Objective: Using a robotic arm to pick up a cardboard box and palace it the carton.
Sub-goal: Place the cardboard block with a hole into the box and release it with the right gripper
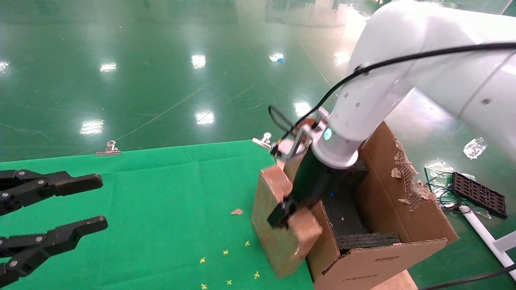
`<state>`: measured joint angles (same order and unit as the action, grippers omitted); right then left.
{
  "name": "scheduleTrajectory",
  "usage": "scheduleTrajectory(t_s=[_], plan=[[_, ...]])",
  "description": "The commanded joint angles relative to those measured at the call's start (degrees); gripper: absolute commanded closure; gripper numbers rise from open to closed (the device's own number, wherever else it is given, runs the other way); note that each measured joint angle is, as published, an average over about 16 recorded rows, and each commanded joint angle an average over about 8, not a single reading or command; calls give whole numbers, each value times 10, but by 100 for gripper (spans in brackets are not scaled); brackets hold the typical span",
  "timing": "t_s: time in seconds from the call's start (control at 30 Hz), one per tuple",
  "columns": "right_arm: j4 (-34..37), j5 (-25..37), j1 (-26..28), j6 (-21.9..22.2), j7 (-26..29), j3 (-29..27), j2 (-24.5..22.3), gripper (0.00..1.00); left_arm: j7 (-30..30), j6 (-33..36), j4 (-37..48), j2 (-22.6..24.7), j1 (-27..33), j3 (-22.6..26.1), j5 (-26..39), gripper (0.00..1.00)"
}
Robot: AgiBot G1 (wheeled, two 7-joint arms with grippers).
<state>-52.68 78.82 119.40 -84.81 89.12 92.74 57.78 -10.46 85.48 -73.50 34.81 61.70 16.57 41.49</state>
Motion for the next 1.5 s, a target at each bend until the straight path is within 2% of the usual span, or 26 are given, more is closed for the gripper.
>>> scheduleTrajectory(t_s=[0.03,0.23,0.37,0.57,0.77,0.8,1.03,1.07,1.5], plan=[[-6,4,8,6,-11,-3,-6,100,0,0,0,0,0,0,0,100],[-38,-20,77,41,-104,-58,-80,100,0,0,0,0,0,0,0,100],[-34,-20,122,51,-146,-84,-129,100,0,0,0,0,0,0,0,100],[-7,25,173,43,-156,-85,-189,100,0,0,0,0,0,1,0,100],[16,75,184,18,-137,-62,-236,100,0,0,0,0,0,1,-1,99],[20,80,181,14,-133,-58,-243,100,0,0,0,0,0,1,-1,90],[52,91,137,-2,-121,-31,-271,100,1,-1,0,0,0,1,-1,4],[58,89,130,-2,-122,-28,-272,100,1,-1,0,0,0,1,-1,0],[143,96,55,25,-154,-3,-240,100,1,-1,0,-1,0,2,-1,0]])
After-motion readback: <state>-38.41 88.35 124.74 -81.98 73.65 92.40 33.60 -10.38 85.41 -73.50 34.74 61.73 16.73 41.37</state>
